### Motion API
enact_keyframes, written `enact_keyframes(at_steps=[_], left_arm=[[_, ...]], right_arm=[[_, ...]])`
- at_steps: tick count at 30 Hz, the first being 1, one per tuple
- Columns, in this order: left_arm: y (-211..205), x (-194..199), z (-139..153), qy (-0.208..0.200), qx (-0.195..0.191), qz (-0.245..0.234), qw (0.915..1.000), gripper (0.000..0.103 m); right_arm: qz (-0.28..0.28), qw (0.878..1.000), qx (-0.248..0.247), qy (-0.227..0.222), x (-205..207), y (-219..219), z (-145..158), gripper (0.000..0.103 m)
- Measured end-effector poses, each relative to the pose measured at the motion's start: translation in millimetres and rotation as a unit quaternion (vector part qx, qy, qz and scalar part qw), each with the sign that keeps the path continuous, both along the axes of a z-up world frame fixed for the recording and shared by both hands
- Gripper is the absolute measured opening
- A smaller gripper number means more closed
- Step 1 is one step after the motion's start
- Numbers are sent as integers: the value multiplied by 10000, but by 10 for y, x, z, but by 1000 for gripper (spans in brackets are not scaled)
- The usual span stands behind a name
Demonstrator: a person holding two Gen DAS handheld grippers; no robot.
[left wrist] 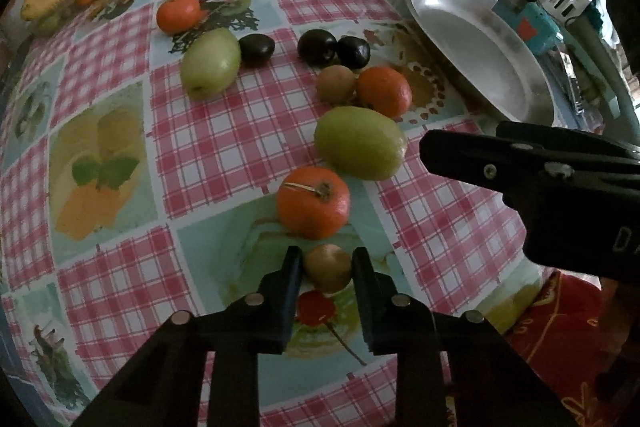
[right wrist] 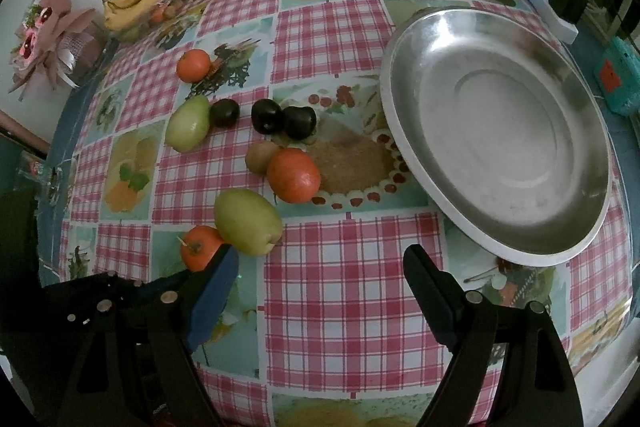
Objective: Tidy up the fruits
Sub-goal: 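Grasp the small brown kiwi with the left tool while the right tool grasps the green pear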
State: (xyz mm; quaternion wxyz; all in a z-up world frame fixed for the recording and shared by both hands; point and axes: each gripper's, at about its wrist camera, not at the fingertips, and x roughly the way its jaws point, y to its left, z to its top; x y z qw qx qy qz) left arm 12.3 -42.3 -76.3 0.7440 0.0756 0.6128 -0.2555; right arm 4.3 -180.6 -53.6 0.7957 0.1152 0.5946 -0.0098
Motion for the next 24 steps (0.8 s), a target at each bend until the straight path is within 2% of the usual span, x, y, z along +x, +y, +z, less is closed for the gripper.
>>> enact_keyframes(at_steps=[8,14,17,24], left_arm=[[223,-11,18,21,-393,254,9989,27],[509,35,86,-97,-648,773,9948,27],[675,36,118,-153,-761,1034,9916,27],[920,92,191,-329,-839,1587,9832,27]], right_arm=[[-12,10000,3,-11,27,34,-17,85],[23,10000,39,17,69,97,-43,84],[23,9999,106,53,95,134,-55,76],[-110,9994,310,73,200,200,-76,70]])
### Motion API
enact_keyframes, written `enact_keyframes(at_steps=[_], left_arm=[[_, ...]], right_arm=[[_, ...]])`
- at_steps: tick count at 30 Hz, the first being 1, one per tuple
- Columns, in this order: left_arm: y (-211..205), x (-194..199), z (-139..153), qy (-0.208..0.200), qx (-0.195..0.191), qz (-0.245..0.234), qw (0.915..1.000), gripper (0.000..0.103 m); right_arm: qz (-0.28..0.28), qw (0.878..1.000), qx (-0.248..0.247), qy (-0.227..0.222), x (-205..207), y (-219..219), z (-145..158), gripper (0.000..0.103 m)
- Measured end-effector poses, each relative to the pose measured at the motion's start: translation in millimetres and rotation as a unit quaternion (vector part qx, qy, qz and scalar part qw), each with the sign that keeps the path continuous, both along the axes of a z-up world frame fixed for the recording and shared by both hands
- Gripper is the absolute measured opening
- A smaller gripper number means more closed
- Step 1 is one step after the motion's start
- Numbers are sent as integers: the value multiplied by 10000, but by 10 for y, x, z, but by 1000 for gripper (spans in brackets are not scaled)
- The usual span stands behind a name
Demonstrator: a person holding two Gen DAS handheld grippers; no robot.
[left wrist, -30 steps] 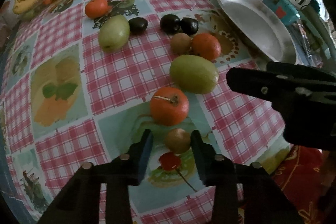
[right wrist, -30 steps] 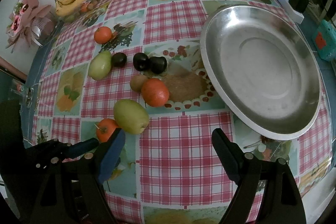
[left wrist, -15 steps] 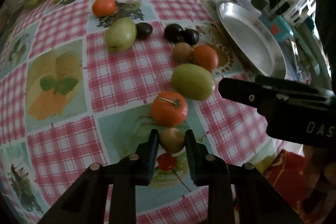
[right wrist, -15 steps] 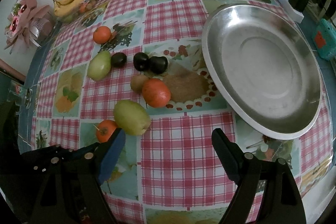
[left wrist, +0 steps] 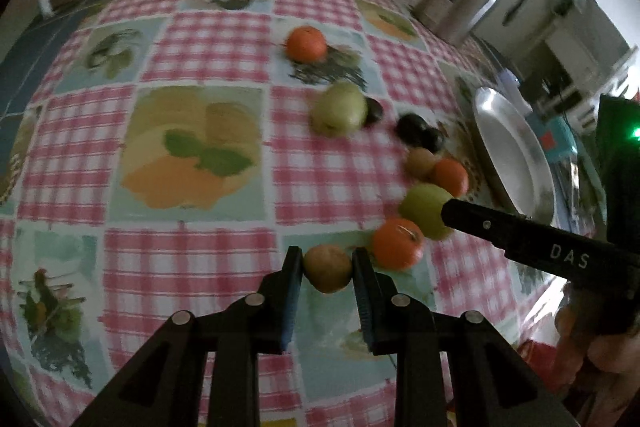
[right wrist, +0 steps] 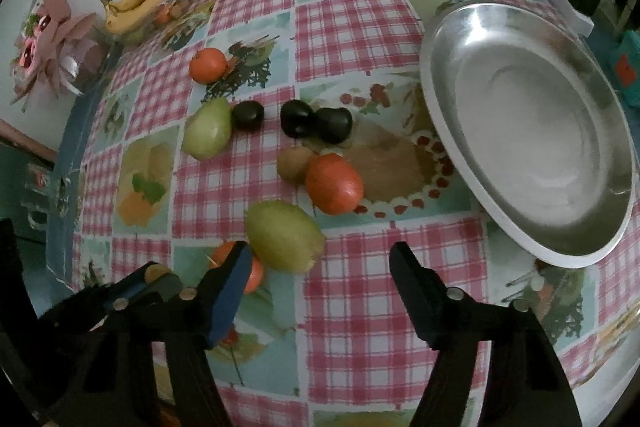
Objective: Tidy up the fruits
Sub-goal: 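Grasp the small brown kiwi with the left tool while the right tool grasps the green pear, then carry the kiwi and green pear in both tools over the steel plate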
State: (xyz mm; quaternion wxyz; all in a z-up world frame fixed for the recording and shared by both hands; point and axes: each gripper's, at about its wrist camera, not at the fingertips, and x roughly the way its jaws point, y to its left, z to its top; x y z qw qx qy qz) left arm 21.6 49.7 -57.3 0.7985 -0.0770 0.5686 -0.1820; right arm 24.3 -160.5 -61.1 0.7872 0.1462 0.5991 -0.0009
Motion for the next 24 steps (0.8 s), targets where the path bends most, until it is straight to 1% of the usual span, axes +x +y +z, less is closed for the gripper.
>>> enact_keyframes(at_steps=[7,10,12,18,20,24], left_arm=[[242,50,12,-36,-46,362,9993,27],[282,105,-17,0,-62,532,9986,27],[326,130,-40,46,-52,610,9981,27],[390,156,-107,157,-11,754,9970,27],[399,157,-120,186,10,783,9968,27],[413,171,-136,230,48,840,9962,27]], right_arm=[[-249,9993,253,131,109,50,-92,67],[-317,9991,203,169,136,70,-125,66],[-342,9989,254,203,167,91,-154,65],[-310,9989,207,292,225,160,-214,65],[-295,9988,243,311,230,170,-223,59],[-304,9986,222,361,237,180,-248,58]])
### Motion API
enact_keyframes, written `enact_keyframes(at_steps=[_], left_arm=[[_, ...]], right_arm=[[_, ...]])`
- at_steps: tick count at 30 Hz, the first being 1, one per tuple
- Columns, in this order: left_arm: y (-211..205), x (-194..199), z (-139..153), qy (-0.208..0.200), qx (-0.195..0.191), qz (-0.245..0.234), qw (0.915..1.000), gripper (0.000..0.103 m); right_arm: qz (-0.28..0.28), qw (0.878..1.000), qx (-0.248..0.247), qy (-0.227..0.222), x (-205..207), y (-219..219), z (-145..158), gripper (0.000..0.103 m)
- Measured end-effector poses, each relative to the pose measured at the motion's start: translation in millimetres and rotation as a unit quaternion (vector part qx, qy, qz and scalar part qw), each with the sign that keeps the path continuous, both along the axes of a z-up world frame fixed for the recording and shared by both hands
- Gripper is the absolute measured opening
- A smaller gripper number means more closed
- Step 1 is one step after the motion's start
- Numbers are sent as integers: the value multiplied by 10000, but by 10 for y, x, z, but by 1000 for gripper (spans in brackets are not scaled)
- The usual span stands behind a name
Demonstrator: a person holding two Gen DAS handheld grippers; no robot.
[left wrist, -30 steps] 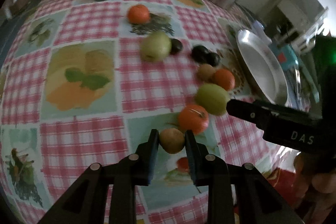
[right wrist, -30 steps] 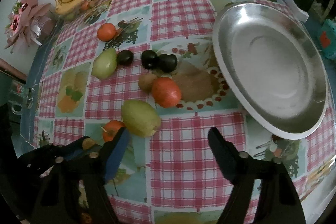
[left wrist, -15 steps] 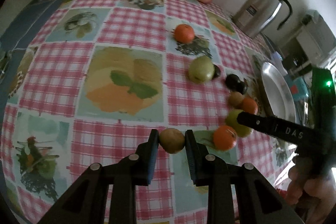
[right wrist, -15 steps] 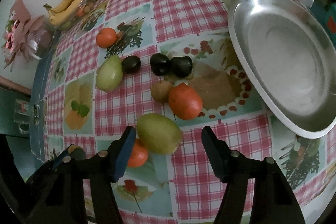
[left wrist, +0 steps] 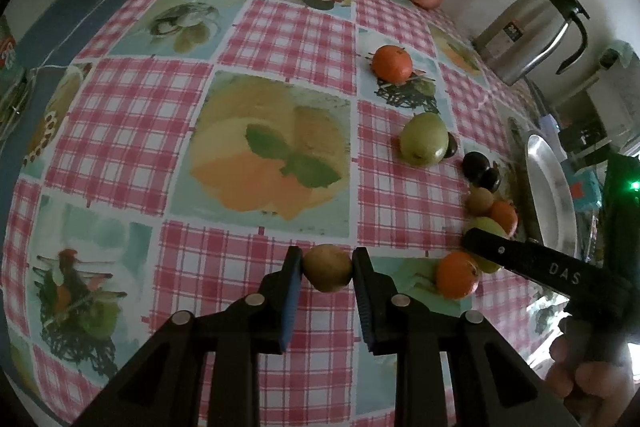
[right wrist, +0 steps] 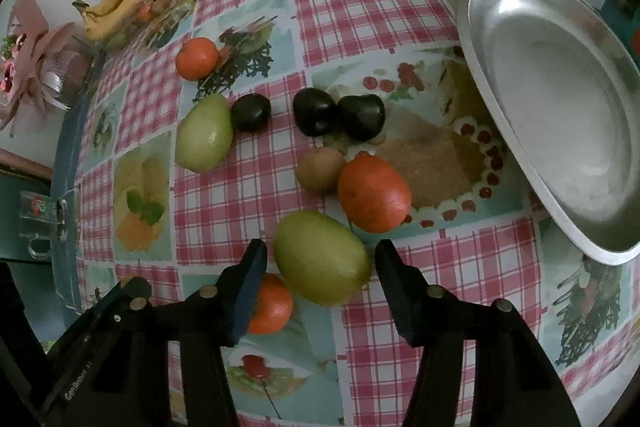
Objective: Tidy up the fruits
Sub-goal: 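Carry the kiwi and green pear in both tools over the steel plate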
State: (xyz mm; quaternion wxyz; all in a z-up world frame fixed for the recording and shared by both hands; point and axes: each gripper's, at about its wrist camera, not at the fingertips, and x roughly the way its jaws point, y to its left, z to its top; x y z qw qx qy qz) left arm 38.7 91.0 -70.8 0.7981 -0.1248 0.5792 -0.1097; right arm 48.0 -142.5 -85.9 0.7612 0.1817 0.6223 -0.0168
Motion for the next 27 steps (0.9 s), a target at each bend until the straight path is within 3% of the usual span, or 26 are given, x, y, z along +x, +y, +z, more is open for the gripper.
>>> enact_keyframes(at_steps=[5,27], left_arm=[[-15,15,14,52,53,91,9999,27],[-266,91,293,267,179,548,9980,27]], right_arm=[[-41,10000,62,-14,-18,-13,12,49],[-288,9972,651,-246,-140,-178,152,49]])
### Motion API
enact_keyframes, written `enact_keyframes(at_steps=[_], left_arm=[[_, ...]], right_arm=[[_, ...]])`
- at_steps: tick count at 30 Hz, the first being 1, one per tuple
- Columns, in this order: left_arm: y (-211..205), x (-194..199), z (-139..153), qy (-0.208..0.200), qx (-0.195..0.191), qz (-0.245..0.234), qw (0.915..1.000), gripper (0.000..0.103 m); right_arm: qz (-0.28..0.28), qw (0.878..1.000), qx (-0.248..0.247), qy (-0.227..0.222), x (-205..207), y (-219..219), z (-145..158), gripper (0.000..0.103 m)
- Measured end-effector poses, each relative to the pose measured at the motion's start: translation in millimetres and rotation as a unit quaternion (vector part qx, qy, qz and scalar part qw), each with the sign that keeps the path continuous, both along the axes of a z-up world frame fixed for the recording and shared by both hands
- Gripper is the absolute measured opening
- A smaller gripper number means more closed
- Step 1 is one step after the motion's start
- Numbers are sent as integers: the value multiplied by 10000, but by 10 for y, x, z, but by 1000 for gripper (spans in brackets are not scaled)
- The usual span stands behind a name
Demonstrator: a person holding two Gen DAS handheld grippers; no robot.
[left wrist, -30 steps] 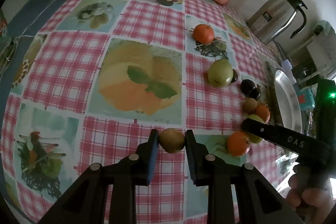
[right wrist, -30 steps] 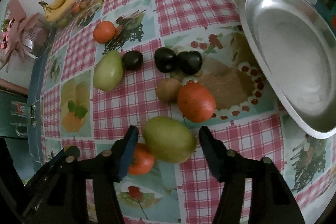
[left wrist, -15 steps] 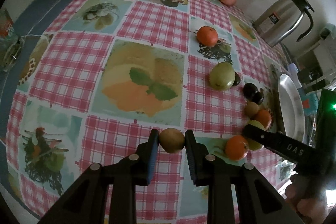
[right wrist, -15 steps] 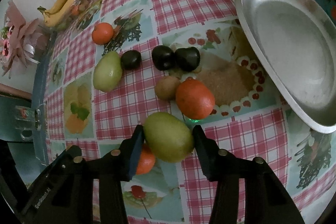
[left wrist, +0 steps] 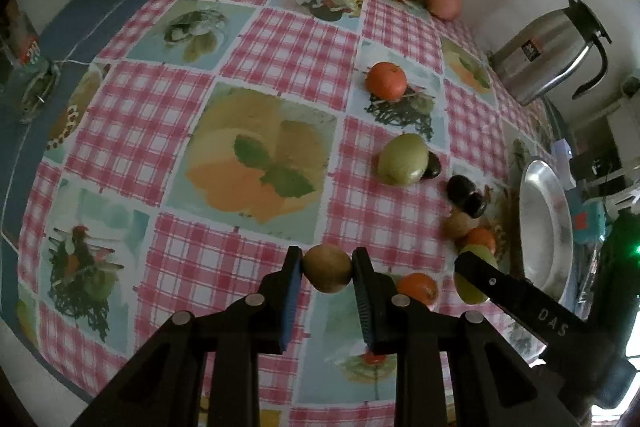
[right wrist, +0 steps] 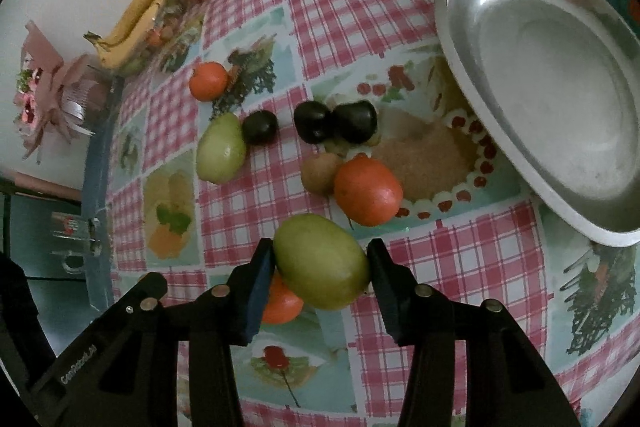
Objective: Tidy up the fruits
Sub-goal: 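Carry the kiwi and green pear in both tools over the steel plate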
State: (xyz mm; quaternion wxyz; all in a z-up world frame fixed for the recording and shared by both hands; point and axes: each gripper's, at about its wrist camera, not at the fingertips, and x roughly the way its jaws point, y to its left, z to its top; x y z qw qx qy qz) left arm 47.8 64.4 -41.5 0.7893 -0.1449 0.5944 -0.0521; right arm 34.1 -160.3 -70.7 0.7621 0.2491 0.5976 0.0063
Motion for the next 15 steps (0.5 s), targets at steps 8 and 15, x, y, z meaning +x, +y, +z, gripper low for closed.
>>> enact_keyframes(at_steps=[8,15], left_arm=[[-155,71,158,7,-116,175,9998,27],[-345,202,257,23,-227,311,9993,27]], right_arm=[[-95,9989,-126,-439,-37,-100,249,49],[-195,9968,-408,-653,13,-246,420,49]])
